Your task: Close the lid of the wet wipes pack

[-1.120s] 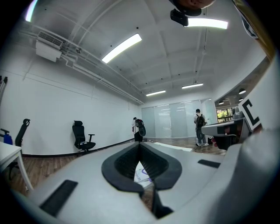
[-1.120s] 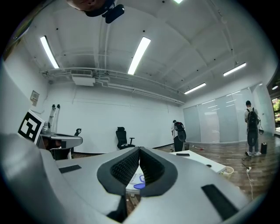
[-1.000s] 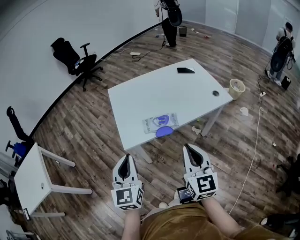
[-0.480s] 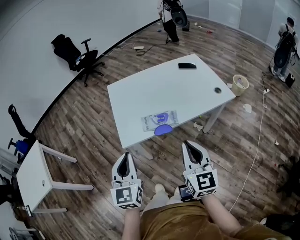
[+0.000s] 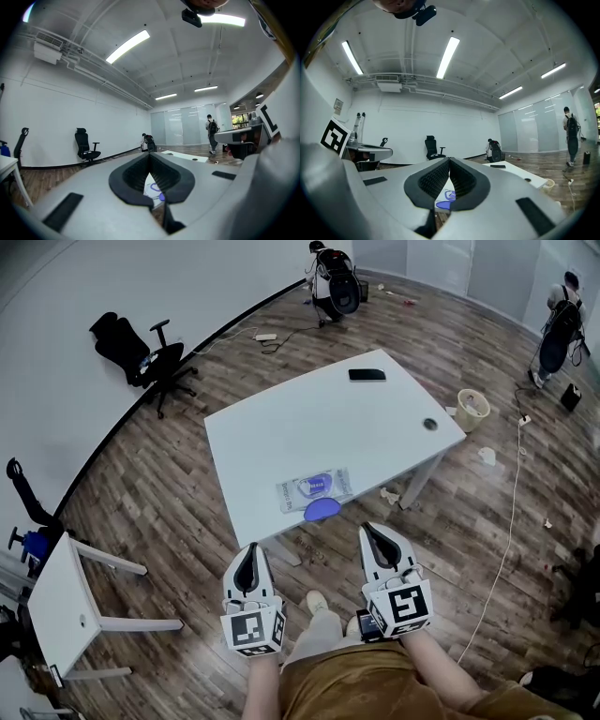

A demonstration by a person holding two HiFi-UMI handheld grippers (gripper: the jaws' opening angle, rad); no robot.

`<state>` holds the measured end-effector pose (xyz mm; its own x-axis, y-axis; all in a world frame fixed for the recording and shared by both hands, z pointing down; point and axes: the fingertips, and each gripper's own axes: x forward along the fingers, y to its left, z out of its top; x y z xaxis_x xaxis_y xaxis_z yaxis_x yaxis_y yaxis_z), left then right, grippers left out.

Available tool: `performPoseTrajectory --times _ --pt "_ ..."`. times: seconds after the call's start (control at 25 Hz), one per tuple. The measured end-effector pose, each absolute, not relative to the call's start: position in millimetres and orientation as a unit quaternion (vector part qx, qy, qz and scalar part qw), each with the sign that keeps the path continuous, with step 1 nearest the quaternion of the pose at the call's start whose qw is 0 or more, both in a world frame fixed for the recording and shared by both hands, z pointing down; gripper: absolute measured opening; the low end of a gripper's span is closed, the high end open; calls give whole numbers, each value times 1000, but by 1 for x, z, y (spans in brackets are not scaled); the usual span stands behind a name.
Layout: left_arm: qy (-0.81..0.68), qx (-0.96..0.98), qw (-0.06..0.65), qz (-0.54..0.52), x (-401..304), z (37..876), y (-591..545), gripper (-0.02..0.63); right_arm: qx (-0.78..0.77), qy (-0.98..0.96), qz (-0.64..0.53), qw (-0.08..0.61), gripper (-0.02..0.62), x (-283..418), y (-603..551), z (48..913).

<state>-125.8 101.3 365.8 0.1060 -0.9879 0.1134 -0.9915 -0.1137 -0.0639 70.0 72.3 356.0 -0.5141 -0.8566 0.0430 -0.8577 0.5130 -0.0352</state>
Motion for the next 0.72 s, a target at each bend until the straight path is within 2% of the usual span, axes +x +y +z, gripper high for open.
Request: performPoseTrajectory --times 0.72 --pt "-639 767 3 59 -166 363 -4 -6 514 -857 7 20 9 21 -16 349"
